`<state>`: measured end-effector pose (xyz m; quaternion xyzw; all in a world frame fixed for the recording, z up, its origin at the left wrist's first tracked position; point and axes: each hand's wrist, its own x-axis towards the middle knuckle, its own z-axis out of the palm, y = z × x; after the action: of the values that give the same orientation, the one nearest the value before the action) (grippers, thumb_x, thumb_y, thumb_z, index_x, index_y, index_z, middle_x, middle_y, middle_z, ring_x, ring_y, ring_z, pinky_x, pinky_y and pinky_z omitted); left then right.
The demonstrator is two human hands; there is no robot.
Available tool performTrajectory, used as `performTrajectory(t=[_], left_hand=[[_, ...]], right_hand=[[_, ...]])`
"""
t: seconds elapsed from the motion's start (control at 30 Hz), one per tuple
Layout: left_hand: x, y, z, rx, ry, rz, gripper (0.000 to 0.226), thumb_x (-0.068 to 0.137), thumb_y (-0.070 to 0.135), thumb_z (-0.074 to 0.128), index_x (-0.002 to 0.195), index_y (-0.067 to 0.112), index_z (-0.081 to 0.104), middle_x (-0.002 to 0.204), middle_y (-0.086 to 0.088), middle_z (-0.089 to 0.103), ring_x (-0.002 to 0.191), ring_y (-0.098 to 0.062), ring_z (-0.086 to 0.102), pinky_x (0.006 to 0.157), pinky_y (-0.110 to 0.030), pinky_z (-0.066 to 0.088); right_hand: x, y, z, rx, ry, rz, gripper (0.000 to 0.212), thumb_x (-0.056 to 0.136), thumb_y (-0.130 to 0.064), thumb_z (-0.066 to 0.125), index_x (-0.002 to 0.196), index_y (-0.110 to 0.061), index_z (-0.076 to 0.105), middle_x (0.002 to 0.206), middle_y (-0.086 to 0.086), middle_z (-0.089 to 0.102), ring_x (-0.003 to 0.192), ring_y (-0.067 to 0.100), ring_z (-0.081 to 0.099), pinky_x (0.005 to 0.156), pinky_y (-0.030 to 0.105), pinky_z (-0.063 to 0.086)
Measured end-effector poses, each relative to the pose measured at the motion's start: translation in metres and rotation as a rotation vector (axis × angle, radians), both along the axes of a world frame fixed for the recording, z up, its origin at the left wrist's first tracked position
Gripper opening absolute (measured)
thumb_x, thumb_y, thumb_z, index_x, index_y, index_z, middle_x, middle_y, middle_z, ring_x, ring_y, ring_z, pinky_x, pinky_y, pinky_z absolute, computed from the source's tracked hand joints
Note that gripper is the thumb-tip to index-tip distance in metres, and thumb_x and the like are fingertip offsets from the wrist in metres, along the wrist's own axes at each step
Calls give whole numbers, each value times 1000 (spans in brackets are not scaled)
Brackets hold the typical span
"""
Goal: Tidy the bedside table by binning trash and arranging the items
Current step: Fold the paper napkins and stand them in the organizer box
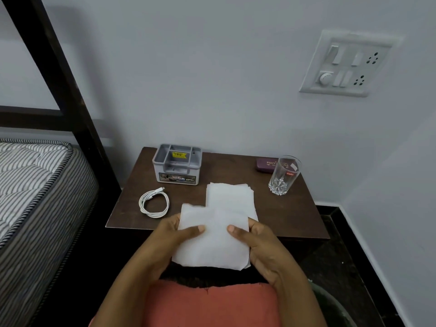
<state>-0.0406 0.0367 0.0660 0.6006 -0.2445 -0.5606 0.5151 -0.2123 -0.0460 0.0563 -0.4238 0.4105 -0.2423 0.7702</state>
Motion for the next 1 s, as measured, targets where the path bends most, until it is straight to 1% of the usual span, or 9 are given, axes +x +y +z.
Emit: performTrajectory(t=[0.17, 0.27, 0.33, 0.47, 0.63, 0.7, 0.83, 0.9, 1.0], left_hand=[[4, 4, 9, -116, 5, 18, 22, 81, 3, 61, 99, 11, 70, 94, -9, 75, 78, -17, 71, 62, -24, 57], [5, 5, 13, -144, 33, -6, 21, 82, 6, 57, 87, 14, 76, 100, -7, 75, 89, -21, 70, 68, -30, 56], [6, 5, 16, -146, 76, -5, 31, 86, 0, 49, 77, 15, 75, 106, -2, 74, 97, -19, 69, 64, -28, 58], [7, 4, 18, -126, 143, 46, 34, 88, -1, 45, 77, 14, 73, 108, -1, 73, 91, -14, 70, 75, -33, 51], [14, 2, 16, -99, 346, 127, 39, 81, -6, 27, 89, 8, 63, 103, -14, 73, 83, -16, 72, 59, -27, 57], [15, 2, 16, -93, 412, 112, 36, 78, 4, 28, 90, 7, 62, 101, -17, 72, 81, -21, 71, 62, -31, 56], [14, 2, 16, -22, 291, 62, 52, 87, 43, 35, 94, 6, 72, 95, -15, 73, 79, -25, 70, 68, -35, 55], [14, 3, 16, 38, 249, 3, 72, 78, 67, 39, 99, 7, 73, 102, -16, 72, 87, -29, 67, 74, -37, 52], [15, 5, 15, 69, 134, -149, 87, 66, 84, 44, 104, 12, 72, 109, -15, 71, 95, -31, 65, 77, -39, 48]], right_hand=[[-4, -1, 12, -144, -78, 24, 26, 82, -2, 62, 106, -11, 69, 105, 7, 73, 99, 20, 68, 83, 32, 56], [-3, -1, 17, -405, 60, 21, 19, 84, 3, 60, 84, -8, 75, 102, 2, 74, 96, 12, 68, 75, 27, 57], [-1, -1, 17, -487, 76, 20, 23, 83, 11, 57, 75, -3, 73, 105, 1, 72, 97, 10, 66, 71, 23, 55], [0, 1, 16, -427, 49, 13, 18, 83, 12, 57, 75, 0, 68, 104, 1, 71, 92, 12, 68, 62, 25, 55], [-1, 2, 20, -421, 44, 28, 20, 84, 11, 55, 75, -2, 67, 101, 0, 71, 90, 13, 69, 61, 34, 57], [0, 2, 23, -448, 36, 32, 22, 83, 14, 54, 74, -1, 67, 101, 1, 71, 91, 10, 68, 65, 25, 56], [0, 1, 26, -475, 58, 81, 27, 86, 12, 49, 71, 0, 68, 105, 1, 70, 93, 9, 67, 70, 23, 55], [-3, 0, 29, -509, 55, 118, 30, 86, 14, 47, 69, -1, 67, 101, 2, 70, 92, 11, 66, 70, 22, 53], [-8, -2, 32, -538, 88, 168, 33, 86, 15, 47, 67, -4, 67, 98, 4, 69, 91, 11, 66, 70, 22, 52]])
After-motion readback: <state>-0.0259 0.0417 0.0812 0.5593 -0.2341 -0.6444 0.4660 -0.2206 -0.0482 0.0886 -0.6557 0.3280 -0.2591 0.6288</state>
